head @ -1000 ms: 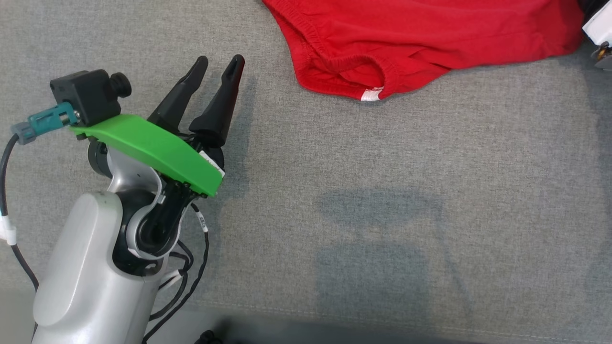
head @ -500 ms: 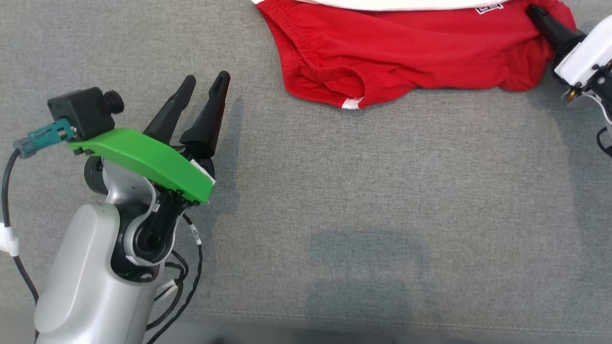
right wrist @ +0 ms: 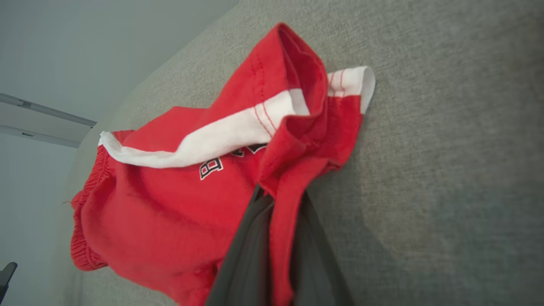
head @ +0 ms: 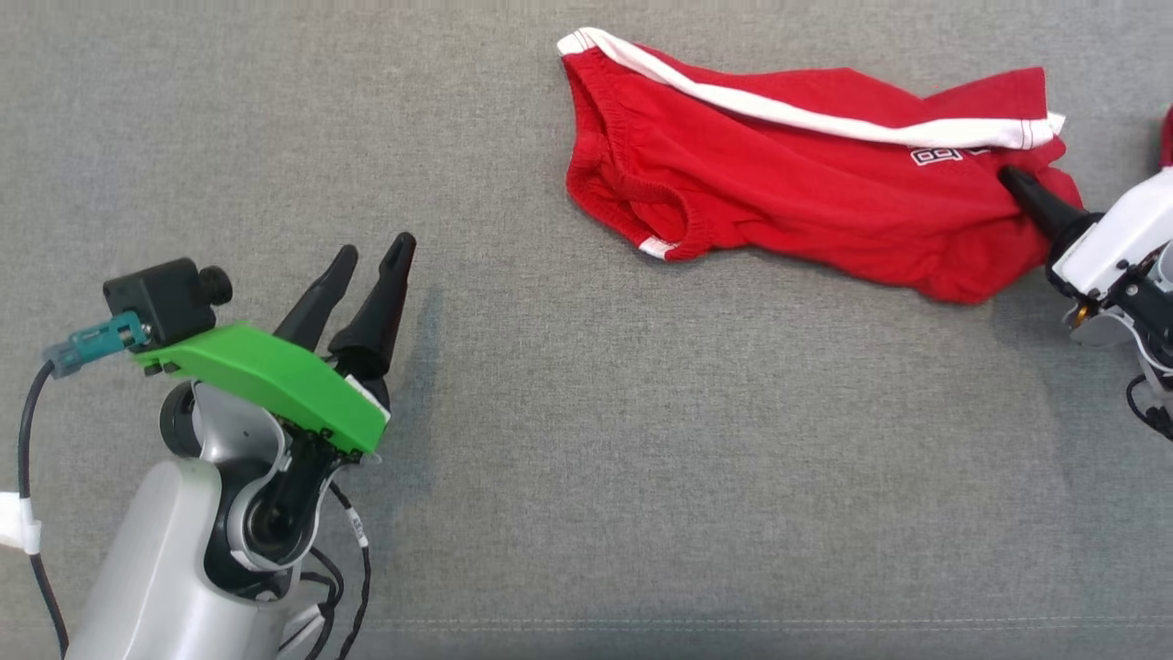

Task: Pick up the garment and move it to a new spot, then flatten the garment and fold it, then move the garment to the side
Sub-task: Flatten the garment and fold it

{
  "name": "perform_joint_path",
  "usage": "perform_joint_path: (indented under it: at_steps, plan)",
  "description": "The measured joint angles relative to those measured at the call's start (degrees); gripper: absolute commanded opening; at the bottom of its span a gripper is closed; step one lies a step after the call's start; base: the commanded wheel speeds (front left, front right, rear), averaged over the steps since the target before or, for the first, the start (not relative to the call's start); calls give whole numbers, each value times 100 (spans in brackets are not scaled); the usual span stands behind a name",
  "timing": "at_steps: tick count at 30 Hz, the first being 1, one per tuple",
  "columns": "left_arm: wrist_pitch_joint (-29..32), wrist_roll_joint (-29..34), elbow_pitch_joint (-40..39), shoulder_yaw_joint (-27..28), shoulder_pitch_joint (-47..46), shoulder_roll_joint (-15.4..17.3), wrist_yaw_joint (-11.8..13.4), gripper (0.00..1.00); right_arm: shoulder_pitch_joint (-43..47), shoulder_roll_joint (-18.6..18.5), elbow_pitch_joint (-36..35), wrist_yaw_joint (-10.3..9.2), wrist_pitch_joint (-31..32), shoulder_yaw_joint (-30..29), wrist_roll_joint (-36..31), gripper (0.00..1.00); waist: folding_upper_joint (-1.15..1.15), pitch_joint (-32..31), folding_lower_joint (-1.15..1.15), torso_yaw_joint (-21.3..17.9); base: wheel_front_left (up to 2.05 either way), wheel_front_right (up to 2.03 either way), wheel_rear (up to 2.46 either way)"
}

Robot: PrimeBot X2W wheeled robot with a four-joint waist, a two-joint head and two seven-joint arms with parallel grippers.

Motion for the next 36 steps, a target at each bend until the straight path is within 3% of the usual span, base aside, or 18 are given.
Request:
perform_joint_path:
  at_steps: [10,17,28,36]
  plan:
    - [57,-140,-52,-48,499,77,0,100,710,-60,0,1,-398,-313,269,0,0,-546,0,-221,0,0,0]
    - [107,-241,-287,-204,672,-56,0,100,658,-697,-379,-55,-732,-478,-119,0,0,-726,0,-196,0,0,0]
    - [147,-242,-409,-399,732,-189,1,100,364,-40,-1562,-19,-613,410,-731,0,0,-647,0,102,0,0,0]
    - [147,-242,-444,-481,732,-244,0,100,259,311,-1642,-402,-557,668,-970,0,0,-528,0,323,0,0,0]
